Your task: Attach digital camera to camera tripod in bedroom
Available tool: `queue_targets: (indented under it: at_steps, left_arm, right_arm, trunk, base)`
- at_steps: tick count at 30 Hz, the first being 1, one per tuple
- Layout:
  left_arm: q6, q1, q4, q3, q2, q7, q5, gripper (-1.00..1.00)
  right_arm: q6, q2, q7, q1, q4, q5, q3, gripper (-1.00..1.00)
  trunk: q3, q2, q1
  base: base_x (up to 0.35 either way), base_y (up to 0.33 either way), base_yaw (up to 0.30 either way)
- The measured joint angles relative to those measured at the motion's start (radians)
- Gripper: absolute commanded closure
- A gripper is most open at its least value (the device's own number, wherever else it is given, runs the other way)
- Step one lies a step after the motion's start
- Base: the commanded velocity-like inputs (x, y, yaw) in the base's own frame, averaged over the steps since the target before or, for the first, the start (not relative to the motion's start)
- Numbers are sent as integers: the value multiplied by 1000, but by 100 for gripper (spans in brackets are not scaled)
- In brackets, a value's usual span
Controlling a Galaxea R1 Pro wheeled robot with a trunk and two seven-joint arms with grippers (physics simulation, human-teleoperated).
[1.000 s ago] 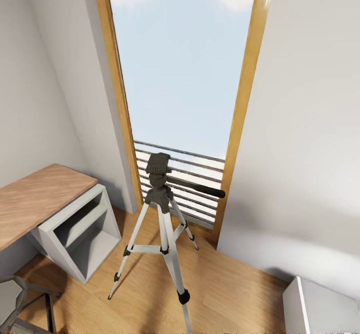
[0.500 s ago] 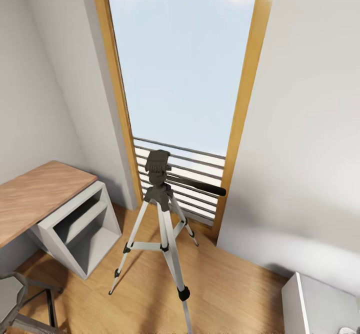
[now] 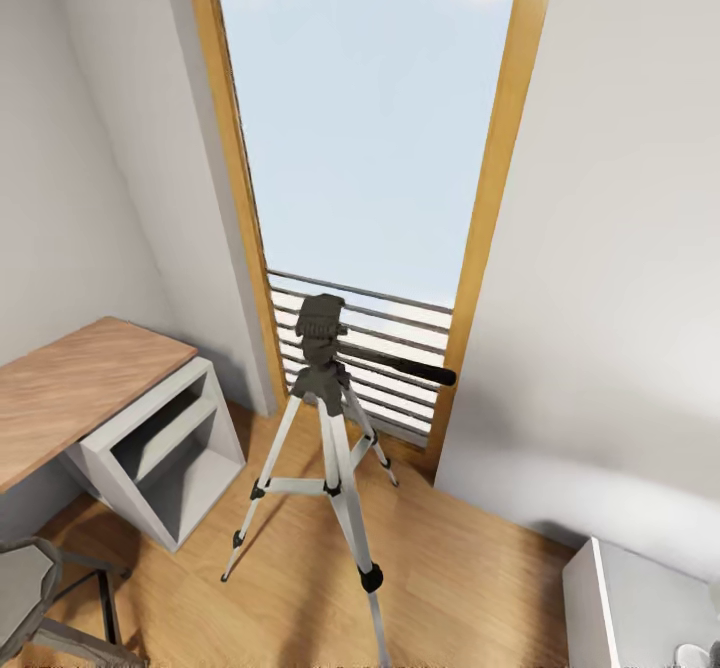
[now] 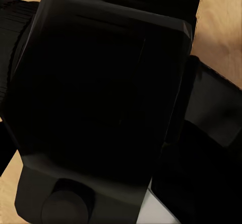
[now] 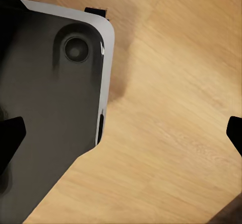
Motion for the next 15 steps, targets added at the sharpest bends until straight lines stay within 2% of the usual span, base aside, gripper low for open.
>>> queue_targets:
  at_steps: [9,15]
  left_arm:
    - [0,0,0,0,-5,0,0,100]
    - [0,0,0,0,-6,0,0,100]
  right_arm:
    - [0,0,0,0,0,0,0,-100]
    - [-1,0,0,0,0,0,0,-100]
  trunk:
    - [0,0,0]
    - [0,0,0]
  base:
    - [-192,181,0]
    - [-63,60,0]
